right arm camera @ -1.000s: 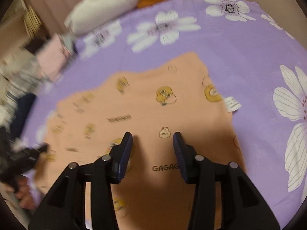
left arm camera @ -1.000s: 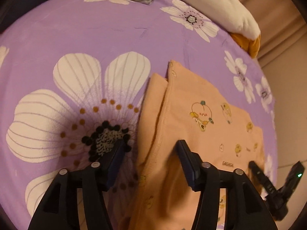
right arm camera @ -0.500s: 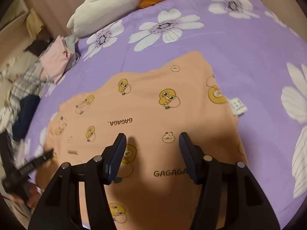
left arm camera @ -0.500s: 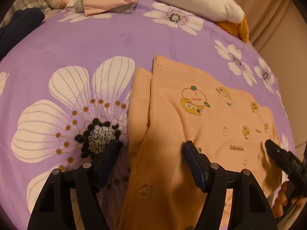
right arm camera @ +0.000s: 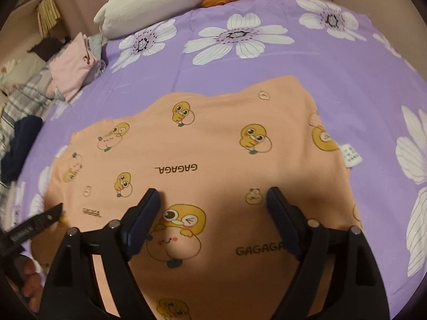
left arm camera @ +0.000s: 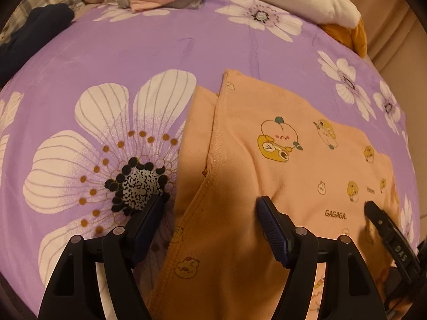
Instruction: Fold small clothes
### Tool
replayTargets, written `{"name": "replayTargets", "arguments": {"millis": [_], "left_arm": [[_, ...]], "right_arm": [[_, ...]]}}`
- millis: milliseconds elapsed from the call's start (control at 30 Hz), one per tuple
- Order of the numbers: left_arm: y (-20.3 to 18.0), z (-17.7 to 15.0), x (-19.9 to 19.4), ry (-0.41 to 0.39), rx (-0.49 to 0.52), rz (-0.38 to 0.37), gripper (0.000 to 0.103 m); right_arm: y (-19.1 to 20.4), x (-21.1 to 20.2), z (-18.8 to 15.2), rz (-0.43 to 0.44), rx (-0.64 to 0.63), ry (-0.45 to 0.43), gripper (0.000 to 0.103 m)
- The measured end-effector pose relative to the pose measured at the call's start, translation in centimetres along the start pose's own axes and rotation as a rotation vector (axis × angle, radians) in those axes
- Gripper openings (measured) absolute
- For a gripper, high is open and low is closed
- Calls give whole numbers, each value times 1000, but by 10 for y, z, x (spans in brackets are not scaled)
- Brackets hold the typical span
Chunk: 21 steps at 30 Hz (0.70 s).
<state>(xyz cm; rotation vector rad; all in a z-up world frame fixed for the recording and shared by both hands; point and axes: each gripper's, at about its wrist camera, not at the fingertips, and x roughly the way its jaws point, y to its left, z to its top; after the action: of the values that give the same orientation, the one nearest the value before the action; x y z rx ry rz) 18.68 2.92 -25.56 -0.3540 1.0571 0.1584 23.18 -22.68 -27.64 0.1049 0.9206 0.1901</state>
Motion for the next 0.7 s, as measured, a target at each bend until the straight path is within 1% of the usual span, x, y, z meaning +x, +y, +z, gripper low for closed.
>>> {"name": "replayTargets", "arguments": {"millis": [100, 200, 300, 400, 467, 533, 600, 667, 700], "left_arm": [[7, -7, -4, -37, 23, -56, 71], [11, -19, -8, -100, 73, -97, 71], [8, -21, -8, -124, 64, -76, 73], [0, -17, -3, -136, 30, -28, 77], [-4, -13, 1, -139, 11, -11, 80], [-5, -13, 2, -152, 17, -7, 80], [-5, -15, 2, -165, 52, -12, 81], [1, -20, 1, -192, 91, -53, 81], [3, -21, 0, -197, 91, -72, 81]], "right_arm": [[-4, -2, 1, 11, 8, -2, 84], [-10, -2, 3, 32, 64, -1, 84], [-5, -2, 1, 18, 51, -5, 85], [4, 1, -3, -17, -7, -16, 88], [8, 2, -5, -36, -34, -29, 89], [6, 1, -6, -23, -50, -37, 90], [1, 1, -4, -2, -37, -33, 90], [1, 1, -3, 5, -31, -33, 92], [3, 2, -4, 1, -37, -37, 93]]}}
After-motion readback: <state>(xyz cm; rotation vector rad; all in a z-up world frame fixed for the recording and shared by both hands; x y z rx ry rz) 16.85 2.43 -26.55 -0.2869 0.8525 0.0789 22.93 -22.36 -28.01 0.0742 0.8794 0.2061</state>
